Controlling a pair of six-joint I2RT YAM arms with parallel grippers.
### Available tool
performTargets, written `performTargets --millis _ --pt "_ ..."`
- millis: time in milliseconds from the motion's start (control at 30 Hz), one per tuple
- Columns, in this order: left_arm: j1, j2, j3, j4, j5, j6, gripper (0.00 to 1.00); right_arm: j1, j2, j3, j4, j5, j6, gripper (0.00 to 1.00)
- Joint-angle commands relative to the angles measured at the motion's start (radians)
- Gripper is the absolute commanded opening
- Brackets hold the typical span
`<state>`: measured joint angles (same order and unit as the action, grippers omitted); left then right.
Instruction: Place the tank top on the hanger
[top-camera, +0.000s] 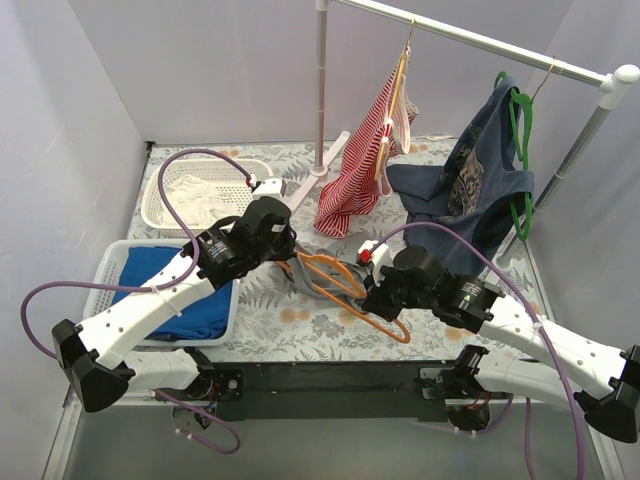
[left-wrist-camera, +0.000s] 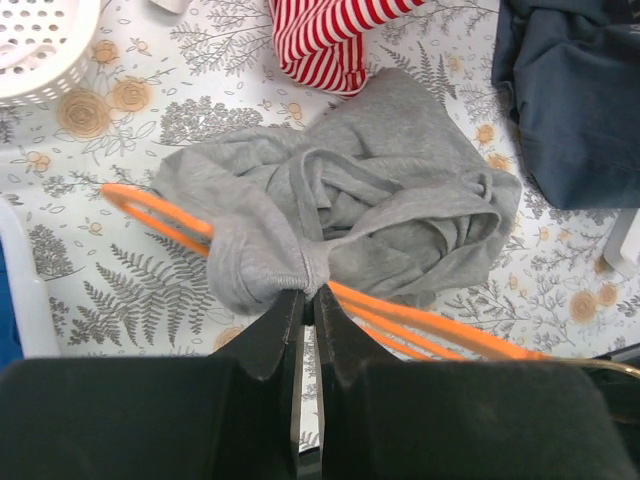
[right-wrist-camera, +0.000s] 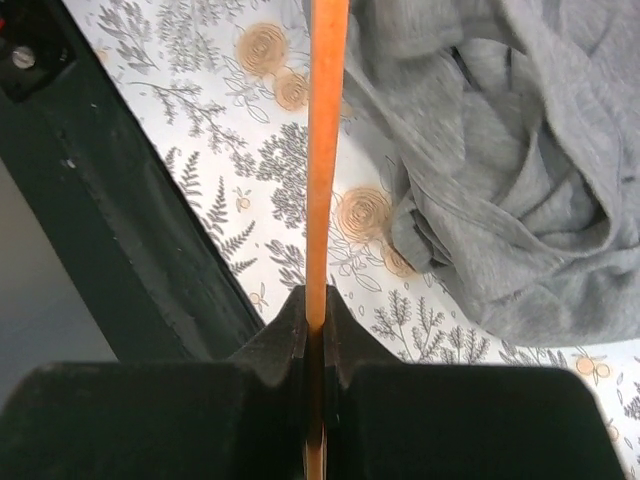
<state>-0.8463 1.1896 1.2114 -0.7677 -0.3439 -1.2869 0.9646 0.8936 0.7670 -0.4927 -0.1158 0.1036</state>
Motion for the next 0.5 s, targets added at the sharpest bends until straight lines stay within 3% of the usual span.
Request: performTargets --millis 0,200,467 --pt "0.003 -0.028 0.043 -0.045 -0.063 0.020 0.00 0.006 -0.044 -0.005 0.069 0.054 0.002 0.01" --pt "0.003 -0.028 0.033 -0.047 -0.050 0.027 0.00 0.008 -0.073 0.003 0.123 -0.002 -0.013 0.01" --pt "0.003 -0.028 0.060 -0.042 -0.064 0.047 0.00 0.028 0.011 0.038 0.183 -0.019 -0.039 0.01"
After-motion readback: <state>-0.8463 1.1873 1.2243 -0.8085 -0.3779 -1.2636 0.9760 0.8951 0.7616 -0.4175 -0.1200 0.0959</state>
